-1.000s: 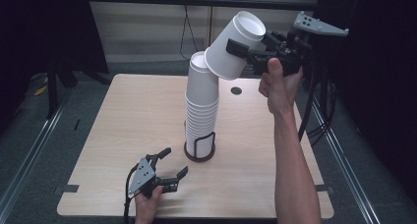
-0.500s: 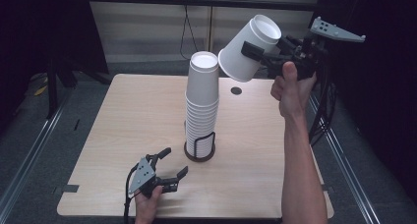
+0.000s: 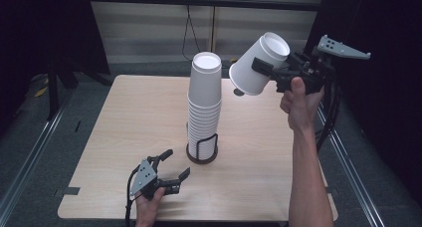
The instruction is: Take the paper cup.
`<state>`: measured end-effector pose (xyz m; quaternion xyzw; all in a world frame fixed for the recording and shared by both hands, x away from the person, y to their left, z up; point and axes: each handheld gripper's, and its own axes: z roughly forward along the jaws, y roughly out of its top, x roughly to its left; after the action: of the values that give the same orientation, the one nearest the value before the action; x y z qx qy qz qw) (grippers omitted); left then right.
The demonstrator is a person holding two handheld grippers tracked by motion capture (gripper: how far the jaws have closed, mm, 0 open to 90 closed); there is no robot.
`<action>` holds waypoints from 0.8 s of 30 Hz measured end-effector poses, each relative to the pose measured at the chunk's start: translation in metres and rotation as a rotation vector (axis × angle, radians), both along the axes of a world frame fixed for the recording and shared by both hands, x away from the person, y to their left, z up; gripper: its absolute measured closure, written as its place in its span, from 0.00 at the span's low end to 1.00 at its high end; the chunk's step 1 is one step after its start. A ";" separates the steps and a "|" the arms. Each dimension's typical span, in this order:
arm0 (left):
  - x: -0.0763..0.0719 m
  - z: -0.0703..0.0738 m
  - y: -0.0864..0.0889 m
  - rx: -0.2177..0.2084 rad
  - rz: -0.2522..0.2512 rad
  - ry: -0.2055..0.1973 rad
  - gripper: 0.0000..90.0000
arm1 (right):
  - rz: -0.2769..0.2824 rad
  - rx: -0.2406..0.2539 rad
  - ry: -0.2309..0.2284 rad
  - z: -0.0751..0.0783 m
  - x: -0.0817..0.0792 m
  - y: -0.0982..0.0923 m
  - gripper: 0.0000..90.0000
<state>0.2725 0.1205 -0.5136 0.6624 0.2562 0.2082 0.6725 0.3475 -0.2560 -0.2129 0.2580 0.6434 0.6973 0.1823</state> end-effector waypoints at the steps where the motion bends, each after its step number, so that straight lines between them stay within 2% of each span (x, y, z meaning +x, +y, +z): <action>1: 0.000 0.000 0.000 0.002 0.000 0.003 0.17 | -0.004 0.000 0.004 -0.002 -0.001 -0.001 0.24; 4: 0.002 0.001 0.000 0.038 -0.011 -0.015 0.17 | -0.010 -0.002 0.011 -0.009 -0.003 -0.004 0.24; 5: 0.000 0.001 -0.002 0.021 -0.012 0.008 0.17 | -0.012 -0.003 0.013 -0.010 -0.003 -0.005 0.24; 11: 0.002 0.005 -0.002 0.030 -0.031 -0.002 0.17 | -0.012 -0.009 0.032 -0.026 -0.006 -0.006 0.24; 14: 0.000 0.007 -0.005 0.019 -0.021 0.037 0.18 | -0.007 -0.006 0.044 -0.035 -0.007 -0.006 0.24; 17: -0.001 0.010 -0.005 0.052 -0.027 0.024 0.18 | -0.005 -0.011 0.057 -0.043 -0.009 -0.005 0.24; 20: -0.002 0.015 -0.008 0.056 -0.038 0.020 0.18 | -0.001 -0.008 0.067 -0.052 -0.011 -0.004 0.24; 22: -0.003 0.018 -0.010 0.039 -0.037 0.024 0.18 | 0.000 -0.019 0.074 -0.057 -0.013 -0.002 0.24; 23: -0.002 0.021 -0.010 0.052 -0.042 0.005 0.18 | 0.002 -0.023 0.076 -0.059 -0.013 -0.001 0.24; 24: -0.003 0.022 -0.010 0.048 -0.047 0.007 0.18 | 0.003 -0.025 0.081 -0.062 -0.014 -0.001 0.24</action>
<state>0.2697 0.1101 -0.4916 0.6848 0.2378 0.1960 0.6603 0.3334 -0.2566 -0.2750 0.2828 0.6590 0.6787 0.1584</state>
